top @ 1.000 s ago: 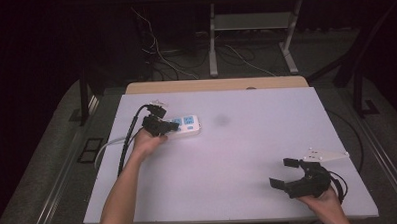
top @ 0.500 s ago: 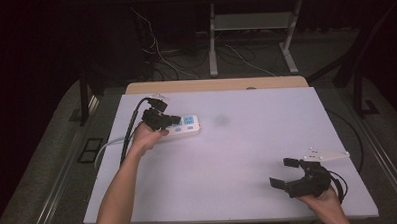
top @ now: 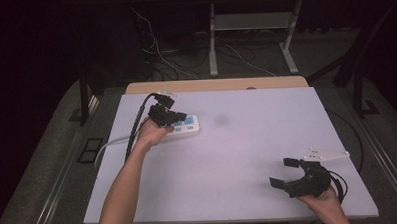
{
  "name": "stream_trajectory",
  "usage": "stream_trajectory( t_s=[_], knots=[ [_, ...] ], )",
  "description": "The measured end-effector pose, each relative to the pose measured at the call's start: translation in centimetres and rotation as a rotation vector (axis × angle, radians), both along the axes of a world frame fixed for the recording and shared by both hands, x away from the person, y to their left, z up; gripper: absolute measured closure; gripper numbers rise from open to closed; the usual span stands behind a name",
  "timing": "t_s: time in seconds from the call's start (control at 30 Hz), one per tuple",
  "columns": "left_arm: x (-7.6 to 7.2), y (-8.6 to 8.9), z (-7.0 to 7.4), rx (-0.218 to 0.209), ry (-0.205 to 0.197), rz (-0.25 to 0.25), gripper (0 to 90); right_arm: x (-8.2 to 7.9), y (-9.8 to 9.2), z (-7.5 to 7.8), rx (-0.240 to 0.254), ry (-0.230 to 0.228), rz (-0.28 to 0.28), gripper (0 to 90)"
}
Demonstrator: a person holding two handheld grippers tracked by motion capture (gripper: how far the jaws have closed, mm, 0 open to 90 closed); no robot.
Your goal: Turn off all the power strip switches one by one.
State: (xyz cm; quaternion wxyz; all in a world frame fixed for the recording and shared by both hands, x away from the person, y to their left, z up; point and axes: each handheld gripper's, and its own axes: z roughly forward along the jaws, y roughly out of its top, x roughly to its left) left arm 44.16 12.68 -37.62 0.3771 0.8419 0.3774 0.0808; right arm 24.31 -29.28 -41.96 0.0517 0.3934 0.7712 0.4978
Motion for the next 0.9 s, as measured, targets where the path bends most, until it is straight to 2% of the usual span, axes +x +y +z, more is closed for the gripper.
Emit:
stream_trajectory(
  t_s=[0.37, 0.9],
  knots=[
    [0.5, -1.1, -1.5, 0.021, 0.027, -0.009, 89.2, 0.0, 0.0, 0.0, -0.001, 0.0, 0.003, 0.6],
    [1.1, -1.8, -3.5, 0.048, 0.056, -0.01, 89.2, 0.0, -0.2, 0.0, 0.0, 0.0, 0.003, 0.6]
  ],
)
